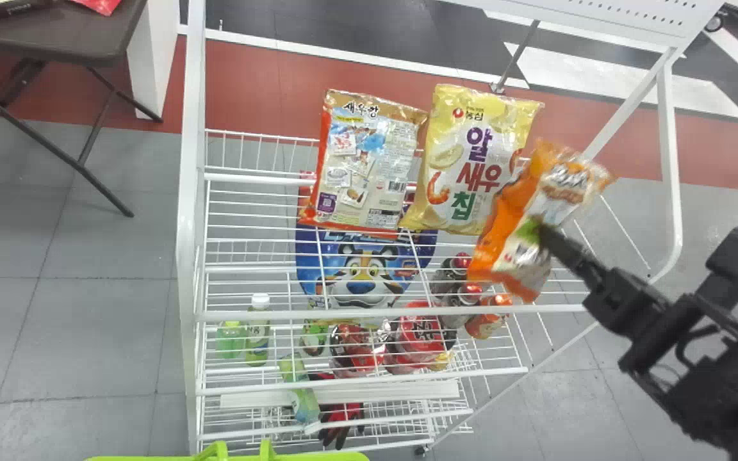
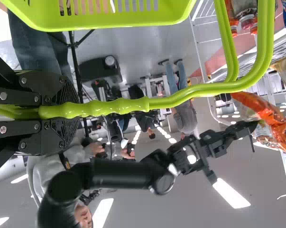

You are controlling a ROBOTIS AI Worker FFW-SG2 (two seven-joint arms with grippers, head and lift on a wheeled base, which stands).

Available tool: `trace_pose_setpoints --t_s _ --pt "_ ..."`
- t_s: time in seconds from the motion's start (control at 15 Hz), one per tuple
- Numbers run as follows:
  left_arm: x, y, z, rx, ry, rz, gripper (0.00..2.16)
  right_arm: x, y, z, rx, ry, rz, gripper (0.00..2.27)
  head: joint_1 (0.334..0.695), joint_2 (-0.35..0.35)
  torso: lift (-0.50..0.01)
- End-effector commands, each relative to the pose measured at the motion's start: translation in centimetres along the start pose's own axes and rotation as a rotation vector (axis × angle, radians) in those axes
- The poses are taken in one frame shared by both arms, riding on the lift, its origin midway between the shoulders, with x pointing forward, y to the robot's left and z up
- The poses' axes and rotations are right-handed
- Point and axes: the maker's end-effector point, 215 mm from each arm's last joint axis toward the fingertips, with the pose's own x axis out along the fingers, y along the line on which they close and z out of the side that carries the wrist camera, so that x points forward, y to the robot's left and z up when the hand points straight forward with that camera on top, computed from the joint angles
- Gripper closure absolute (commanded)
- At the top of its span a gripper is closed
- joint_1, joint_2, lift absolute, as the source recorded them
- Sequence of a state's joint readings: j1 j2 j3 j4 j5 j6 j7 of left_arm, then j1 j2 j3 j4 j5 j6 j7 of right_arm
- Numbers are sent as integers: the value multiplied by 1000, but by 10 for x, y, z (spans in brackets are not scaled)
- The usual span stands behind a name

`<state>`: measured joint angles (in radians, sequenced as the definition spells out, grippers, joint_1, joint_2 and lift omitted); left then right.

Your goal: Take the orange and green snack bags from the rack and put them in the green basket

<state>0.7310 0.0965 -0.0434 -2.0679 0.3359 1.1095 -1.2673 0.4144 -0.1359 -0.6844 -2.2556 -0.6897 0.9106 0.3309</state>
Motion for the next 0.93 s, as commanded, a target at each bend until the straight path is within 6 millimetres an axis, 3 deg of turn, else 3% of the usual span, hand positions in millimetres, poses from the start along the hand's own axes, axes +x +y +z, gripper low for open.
trace_pose_setpoints --t_s 0.0,0.27,0.6,0.87 --pt "1 -1 1 2 0 -5 2148 -26 41 -59 71 195 90 2246 695 -350 0" --pt "-2 0 2 -1 -8 0 2148 -84 93 -156 196 562 204 2246 695 -350 0" --pt "1 0 2 -1 -7 1 2148 -83 107 -174 145 638 248 2246 695 -350 0" --pt "1 1 4 3 -9 4 2148 -96 118 -244 98 810 234 2246 695 -350 0"
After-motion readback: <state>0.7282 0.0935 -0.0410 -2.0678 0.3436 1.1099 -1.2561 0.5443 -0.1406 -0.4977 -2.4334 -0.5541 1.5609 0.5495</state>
